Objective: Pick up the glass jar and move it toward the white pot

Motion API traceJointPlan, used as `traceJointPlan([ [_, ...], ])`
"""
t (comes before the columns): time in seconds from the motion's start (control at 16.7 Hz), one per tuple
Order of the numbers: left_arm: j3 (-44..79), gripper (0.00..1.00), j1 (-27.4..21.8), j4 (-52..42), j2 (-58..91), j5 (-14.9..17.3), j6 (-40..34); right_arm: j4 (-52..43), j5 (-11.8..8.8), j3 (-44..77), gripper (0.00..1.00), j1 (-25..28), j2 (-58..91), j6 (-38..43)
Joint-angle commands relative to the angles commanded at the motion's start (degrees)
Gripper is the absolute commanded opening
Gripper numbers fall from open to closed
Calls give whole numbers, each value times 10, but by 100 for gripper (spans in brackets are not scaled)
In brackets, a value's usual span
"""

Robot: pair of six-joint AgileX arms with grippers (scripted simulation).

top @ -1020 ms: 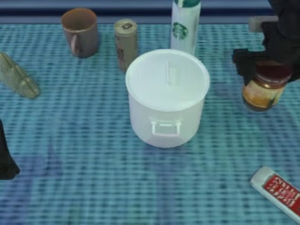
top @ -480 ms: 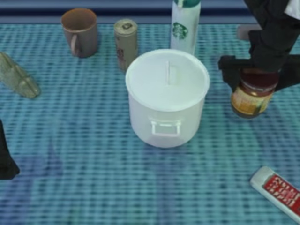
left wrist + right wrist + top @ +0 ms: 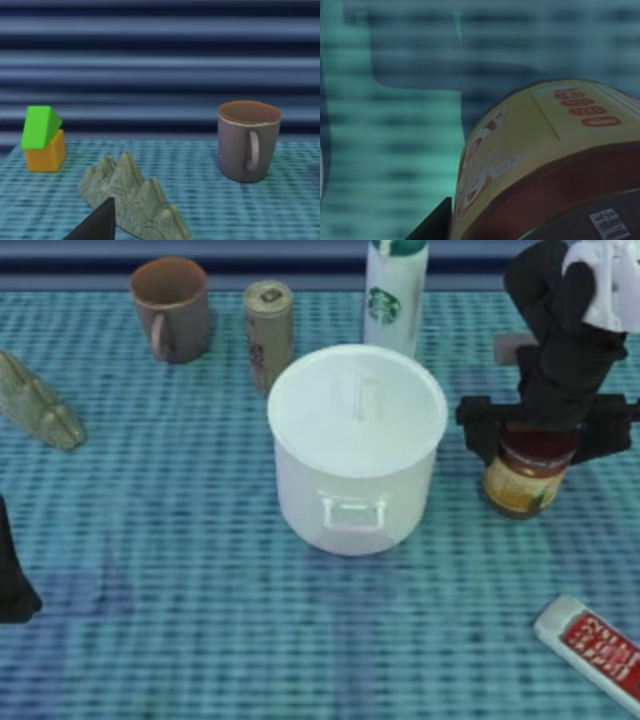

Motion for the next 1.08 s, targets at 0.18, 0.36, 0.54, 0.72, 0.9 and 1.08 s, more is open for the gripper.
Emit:
traceJointPlan([
  [0.18, 0, 100, 0, 0, 0, 0, 0, 0, 0, 0, 8, 0, 0, 0],
  [0.36, 0, 100, 0, 0, 0, 0, 0, 0, 0, 0, 30, 0, 0, 0],
  [0.54, 0, 100, 0, 0, 0, 0, 0, 0, 0, 0, 53, 0, 0, 0],
  [0.72, 0, 100, 0, 0, 0, 0, 0, 0, 0, 0, 75, 0, 0, 0],
  [0.9, 0, 100, 0, 0, 0, 0, 0, 0, 0, 0, 98, 0, 0, 0],
  [1.08, 0, 100, 0, 0, 0, 0, 0, 0, 0, 0, 100, 0, 0, 0],
])
